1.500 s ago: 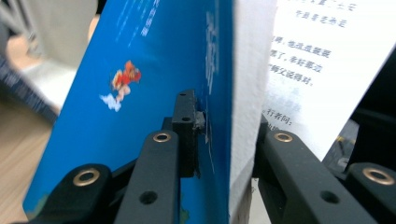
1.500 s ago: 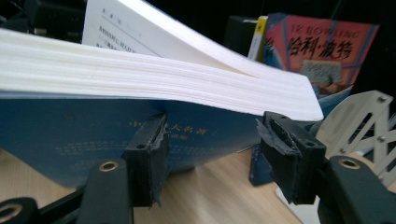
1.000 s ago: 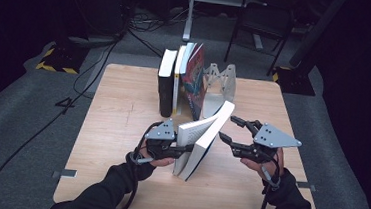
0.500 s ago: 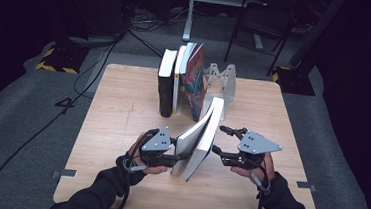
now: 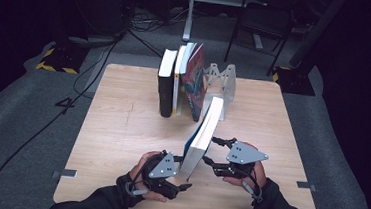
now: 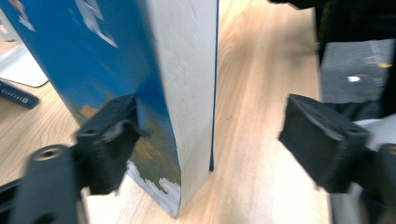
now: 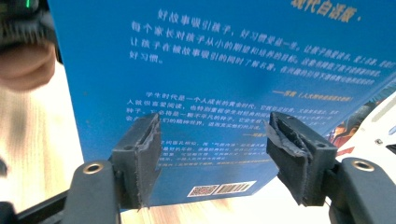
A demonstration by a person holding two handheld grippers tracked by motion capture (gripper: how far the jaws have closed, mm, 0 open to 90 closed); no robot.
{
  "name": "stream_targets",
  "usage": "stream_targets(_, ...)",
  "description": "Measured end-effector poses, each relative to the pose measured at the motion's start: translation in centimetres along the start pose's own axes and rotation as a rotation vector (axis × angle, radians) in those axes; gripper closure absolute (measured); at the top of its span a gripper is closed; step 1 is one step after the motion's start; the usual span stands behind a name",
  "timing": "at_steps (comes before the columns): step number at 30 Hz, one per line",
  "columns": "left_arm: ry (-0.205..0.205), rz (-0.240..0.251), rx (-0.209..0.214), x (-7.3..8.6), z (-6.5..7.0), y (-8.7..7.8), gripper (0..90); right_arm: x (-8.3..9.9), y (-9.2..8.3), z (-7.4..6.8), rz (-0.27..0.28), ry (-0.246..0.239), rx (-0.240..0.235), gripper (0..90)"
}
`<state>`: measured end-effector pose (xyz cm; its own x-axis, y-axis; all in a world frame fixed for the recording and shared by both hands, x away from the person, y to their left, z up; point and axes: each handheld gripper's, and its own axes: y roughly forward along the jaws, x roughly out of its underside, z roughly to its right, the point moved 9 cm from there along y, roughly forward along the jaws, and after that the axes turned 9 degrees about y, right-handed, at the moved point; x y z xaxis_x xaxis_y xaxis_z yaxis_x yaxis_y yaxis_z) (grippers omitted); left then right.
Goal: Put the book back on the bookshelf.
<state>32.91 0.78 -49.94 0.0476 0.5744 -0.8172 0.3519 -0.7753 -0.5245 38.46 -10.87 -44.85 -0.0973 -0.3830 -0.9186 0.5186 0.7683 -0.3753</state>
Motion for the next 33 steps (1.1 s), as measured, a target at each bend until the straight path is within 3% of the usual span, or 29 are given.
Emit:
stream_targets(1,-0.005,0.004,-0.014,0.1,-0.1,0.2,16.0,0.2,0.2,0.1,0.004,-0.005,0.014,32.8)
stream_targets(3,-0.057,-0.004,-0.047,0.3,-0.5,1.0,15.8,0.7,0.7,0.3,-0.016,-0.006,0.038,32.6)
stream_targets(5,-0.078,-0.006,-0.087,0.3,-0.8,1.5,15.8,1.0,1.0,0.2,-0.013,0.014,0.036,32.7)
stream_targets(6,-0.078,-0.006,-0.087,0.3,-0.8,1.5,15.8,1.0,1.0,0.2,-0.013,0.014,0.036,32.7)
stream_targets(8,-0.108,0.005,-0.131,0.3,-1.1,1.8,15.8,1.1,1.4,0.1,-0.014,0.004,0.043,32.7)
stream_targets(11,-0.152,0.036,-0.203,0.2,-1.6,1.9,23.0,1.2,1.6,0.0,-0.015,-0.003,0.057,32.8)
stream_targets(15,-0.157,0.028,-0.258,0.3,-1.9,2.1,26.6,1.2,1.9,-0.1,-0.012,-0.004,0.062,33.1)
stream_targets(17,-0.168,0.034,-0.260,0.3,-2.1,2.1,34.2,1.2,1.9,-0.1,-0.010,-0.001,0.063,32.9)
stream_targets(21,-0.179,0.036,-0.239,0.5,-2.4,1.8,37.2,1.2,1.9,-0.1,-0.009,-0.005,0.068,33.4)
stream_targets(25,-0.149,0.030,-0.203,1.0,-2.8,1.1,42.9,0.4,1.2,-0.5,0.061,-0.027,0.077,38.6)
stream_targets(30,-0.150,0.007,-0.191,2.3,-4.3,-0.4,55.9,0.8,0.3,1.0,0.050,0.009,0.106,37.0)
stream_targets(33,-0.124,-0.003,-0.134,2.6,-4.6,-0.9,57.7,1.4,-0.5,2.5,0.038,0.035,0.130,35.4)
